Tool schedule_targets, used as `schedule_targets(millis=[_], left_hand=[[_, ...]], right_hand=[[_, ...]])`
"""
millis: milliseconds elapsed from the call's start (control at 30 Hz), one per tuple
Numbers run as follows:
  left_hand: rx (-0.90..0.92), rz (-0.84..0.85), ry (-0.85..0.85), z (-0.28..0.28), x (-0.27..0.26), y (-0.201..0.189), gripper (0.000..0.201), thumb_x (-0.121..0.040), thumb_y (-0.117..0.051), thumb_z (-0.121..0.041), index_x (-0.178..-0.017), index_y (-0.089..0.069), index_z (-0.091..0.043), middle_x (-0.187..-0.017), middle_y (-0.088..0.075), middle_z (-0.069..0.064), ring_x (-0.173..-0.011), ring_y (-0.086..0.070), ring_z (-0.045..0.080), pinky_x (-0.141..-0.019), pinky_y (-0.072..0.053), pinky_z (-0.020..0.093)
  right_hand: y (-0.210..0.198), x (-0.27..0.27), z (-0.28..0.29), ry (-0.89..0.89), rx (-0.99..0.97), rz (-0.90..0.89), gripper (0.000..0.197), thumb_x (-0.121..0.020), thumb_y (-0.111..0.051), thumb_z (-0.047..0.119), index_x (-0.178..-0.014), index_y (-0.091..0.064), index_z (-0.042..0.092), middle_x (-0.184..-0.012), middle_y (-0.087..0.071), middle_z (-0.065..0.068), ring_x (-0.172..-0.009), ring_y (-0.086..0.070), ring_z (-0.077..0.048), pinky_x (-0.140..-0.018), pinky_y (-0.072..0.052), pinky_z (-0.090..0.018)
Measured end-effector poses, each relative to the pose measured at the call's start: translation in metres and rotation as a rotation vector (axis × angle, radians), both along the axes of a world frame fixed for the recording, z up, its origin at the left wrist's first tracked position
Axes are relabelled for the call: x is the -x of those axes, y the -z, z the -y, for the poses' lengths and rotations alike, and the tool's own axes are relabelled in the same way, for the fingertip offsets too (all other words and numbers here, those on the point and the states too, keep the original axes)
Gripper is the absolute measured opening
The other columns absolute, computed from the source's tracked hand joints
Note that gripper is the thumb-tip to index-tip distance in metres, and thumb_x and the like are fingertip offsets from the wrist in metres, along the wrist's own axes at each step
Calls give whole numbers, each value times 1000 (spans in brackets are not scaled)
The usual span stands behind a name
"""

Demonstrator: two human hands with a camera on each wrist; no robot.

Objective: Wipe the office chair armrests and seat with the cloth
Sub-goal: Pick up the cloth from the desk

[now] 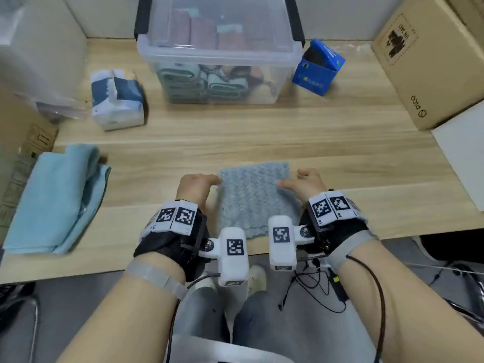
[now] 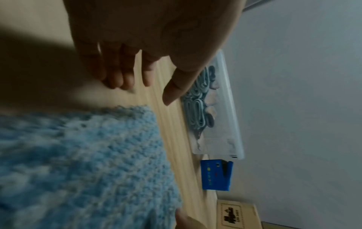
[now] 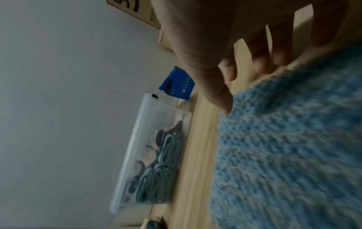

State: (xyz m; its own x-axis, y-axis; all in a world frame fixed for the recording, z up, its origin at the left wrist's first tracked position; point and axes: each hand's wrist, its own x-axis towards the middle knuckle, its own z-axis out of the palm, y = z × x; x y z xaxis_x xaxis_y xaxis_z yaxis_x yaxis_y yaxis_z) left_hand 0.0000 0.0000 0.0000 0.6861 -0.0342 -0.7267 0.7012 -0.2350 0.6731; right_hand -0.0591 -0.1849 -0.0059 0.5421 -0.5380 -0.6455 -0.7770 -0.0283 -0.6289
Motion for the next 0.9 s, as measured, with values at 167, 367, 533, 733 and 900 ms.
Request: schedule_targets(millis=[167, 367, 533, 733, 900], left_hand=[[88, -143, 8, -5, 5, 14, 29, -75, -66, -6, -101, -63, 7, -102, -65, 18, -89, -63, 28, -77, -50, 35], [63, -169, 77, -18, 2, 18, 32, -66, -78, -19, -86, -65, 3, -94, -70, 20, -84, -67, 33, -83, -54, 44], [160, -101, -202, -47, 8, 17, 12, -79, -64, -13, -90, -58, -10, -93, -64, 18, -86, -62, 30, -76, -50, 30], [382, 19, -682, -77, 52, 9, 22, -90, -45, -14, -104, -60, -8, -85, -72, 6, -72, -70, 19, -55, -54, 25], [353, 111, -995, -116, 118, 9, 38, -86, -55, -18, -120, -56, -3, -115, -65, 12, -103, -65, 24, -77, -56, 30]], right_hand=[[11, -1, -21, -19, -66, 7, 56, -73, -75, 12, -122, -49, 9, -123, -60, -11, -107, -60, -30, -95, -48, -41], [13, -21, -37, -195, -234, -10, 24, -72, -77, 16, -90, -64, 6, -89, -67, -10, -72, -64, -22, -65, -53, -29], [14, -51, -62, -297, -486, -31, 28, -69, -79, 17, -92, -67, 6, -97, -72, -17, -83, -70, -31, -82, -56, -46], [12, -64, -110, -541, -706, -115, 39, -75, -72, 17, -109, -63, 0, -107, -69, -22, -94, -68, -37, -87, -52, -52], [14, -40, -175, -820, -791, -253, 43, -77, -70, 17, -115, -60, -1, -113, -66, -23, -99, -66, -38, -88, -52, -51]])
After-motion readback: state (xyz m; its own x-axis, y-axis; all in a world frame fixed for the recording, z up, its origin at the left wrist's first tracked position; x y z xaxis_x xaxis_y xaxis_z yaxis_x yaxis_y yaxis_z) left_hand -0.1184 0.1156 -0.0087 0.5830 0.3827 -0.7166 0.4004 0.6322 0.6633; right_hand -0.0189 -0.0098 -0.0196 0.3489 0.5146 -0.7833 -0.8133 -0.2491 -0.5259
